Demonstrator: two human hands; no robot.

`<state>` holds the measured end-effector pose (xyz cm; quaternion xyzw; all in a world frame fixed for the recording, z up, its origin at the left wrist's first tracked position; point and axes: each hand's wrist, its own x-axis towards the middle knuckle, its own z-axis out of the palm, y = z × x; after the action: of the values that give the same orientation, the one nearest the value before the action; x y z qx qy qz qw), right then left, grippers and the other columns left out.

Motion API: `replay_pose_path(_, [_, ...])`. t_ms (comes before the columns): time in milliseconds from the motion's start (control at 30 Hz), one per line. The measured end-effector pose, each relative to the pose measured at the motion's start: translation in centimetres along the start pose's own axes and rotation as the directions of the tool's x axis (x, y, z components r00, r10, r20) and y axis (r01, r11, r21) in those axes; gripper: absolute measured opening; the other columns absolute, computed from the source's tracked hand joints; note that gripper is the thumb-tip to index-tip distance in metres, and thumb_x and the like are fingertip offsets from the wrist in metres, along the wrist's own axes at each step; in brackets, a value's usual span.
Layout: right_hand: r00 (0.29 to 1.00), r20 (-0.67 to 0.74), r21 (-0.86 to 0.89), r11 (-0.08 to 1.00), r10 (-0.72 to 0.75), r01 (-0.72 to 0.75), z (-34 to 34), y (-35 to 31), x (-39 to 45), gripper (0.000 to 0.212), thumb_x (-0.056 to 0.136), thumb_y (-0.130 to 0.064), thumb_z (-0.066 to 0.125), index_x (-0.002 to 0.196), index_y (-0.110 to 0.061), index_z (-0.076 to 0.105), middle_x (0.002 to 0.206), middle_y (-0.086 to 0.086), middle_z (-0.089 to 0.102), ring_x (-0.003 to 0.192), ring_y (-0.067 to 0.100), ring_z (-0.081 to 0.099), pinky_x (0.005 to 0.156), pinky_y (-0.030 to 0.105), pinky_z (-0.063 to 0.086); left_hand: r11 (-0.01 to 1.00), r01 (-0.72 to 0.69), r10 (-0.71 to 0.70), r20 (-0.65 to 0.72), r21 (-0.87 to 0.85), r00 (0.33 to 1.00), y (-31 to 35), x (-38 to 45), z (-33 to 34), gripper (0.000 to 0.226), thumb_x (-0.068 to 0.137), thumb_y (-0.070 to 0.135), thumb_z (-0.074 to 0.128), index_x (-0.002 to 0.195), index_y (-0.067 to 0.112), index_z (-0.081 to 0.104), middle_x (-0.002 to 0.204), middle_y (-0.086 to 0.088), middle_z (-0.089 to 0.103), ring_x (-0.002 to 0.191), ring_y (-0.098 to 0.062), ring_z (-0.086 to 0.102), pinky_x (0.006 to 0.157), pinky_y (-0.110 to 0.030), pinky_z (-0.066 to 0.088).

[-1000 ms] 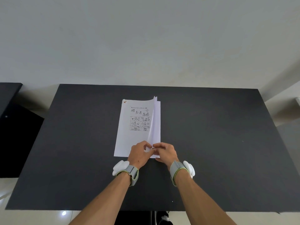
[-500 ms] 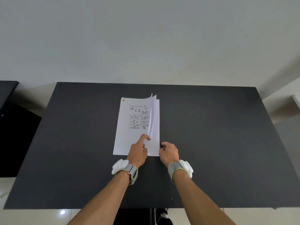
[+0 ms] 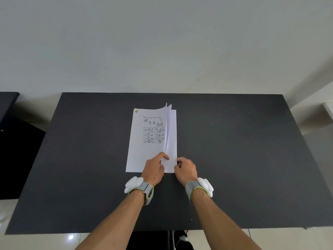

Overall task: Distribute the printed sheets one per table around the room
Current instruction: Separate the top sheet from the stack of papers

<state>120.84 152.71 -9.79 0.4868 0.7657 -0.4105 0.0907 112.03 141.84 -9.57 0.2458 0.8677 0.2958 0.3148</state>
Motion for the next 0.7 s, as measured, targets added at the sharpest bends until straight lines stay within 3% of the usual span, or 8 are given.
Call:
replay_pose_path(167, [0.998, -0.051, 0.058, 0.998, -0.024, 0.027, 0.07, 0.2, -0.2, 0.032, 0.095, -0.01, 0.056, 0.125, -0.015, 0.065, 0.119, 0.006, 0.062, 0.103, 0.021, 0.062, 0.084, 0.025, 0.047, 1.0, 0.01, -0.01, -0.01, 0.002, 1.0, -0.03, 0.09, 0.21, 0.036, 0.097, 0.001, 0.05, 0.11, 0.033, 0.059, 0.101, -0.006, 0.061, 0.088, -0.021, 0.063, 0.072, -0.02, 0.047])
replay_pose_path(333, [0.997, -0.08, 0.239, 0.97, -0.017, 0.035, 0.07, 0.15, -0.2, 0.021, 0.094, -0.01, 0.059, 0.111, -0.017, 0.069, 0.101, 0.0, 0.069, 0.086, 0.01, 0.065, 0.073, 0.017, 0.052, 1.0, 0.014, -0.013, -0.015, 0.02, 1.0, -0.06, 0.04, 0.15, 0.033, 0.097, 0.003, 0.049, 0.11, 0.028, 0.067, 0.101, 0.001, 0.059, 0.09, -0.019, 0.063, 0.079, -0.023, 0.049])
replay_pose_path(467, [1.0, 0.0, 0.368, 0.93, -0.001, 0.001, 0.16, -0.01, 0.0, 0.019, 0.093, -0.008, 0.06, 0.1, -0.021, 0.072, 0.091, -0.004, 0.076, 0.087, 0.009, 0.071, 0.087, 0.036, 0.061, 1.0, 0.027, -0.027, -0.018, 0.008, 0.999, 0.18, 0.13, 0.25, 0.019, 0.097, 0.022, 0.057, 0.108, 0.02, 0.073, 0.108, 0.001, 0.069, 0.1, -0.018, 0.066, 0.085, -0.024, 0.05])
replay_pose_path(567, [0.999, 0.038, 0.423, 0.906, 0.019, -0.033, 0.2, -0.11, 0.07, 0.027, 0.092, -0.004, 0.056, 0.091, -0.025, 0.074, 0.09, -0.006, 0.077, 0.092, 0.012, 0.072, 0.088, 0.037, 0.061, 0.999, 0.041, -0.041, -0.012, -0.024, 0.999, 0.48, 0.12, 0.1, 0.029, 0.09, 0.043, 0.067, 0.103, 0.018, 0.075, 0.103, 0.003, 0.071, 0.097, -0.014, 0.065, 0.084, -0.026, 0.051])
replay_pose_path(700, [0.993, 0.095, 0.496, 0.861, 0.07, -0.108, 0.06, -0.28, 0.14, 0.029, 0.095, -0.004, 0.048, 0.101, -0.02, 0.071, 0.093, -0.003, 0.077, 0.095, 0.016, 0.073, 0.085, 0.038, 0.062, 1.0, 0.024, -0.023, -0.056, 0.019, 0.998, 0.3, 0.06, 0.33, 0.015, 0.094, 0.02, 0.063, 0.107, 0.017, 0.07, 0.103, -0.004, 0.07, 0.093, -0.022, 0.067, 0.082, -0.028, 0.053])
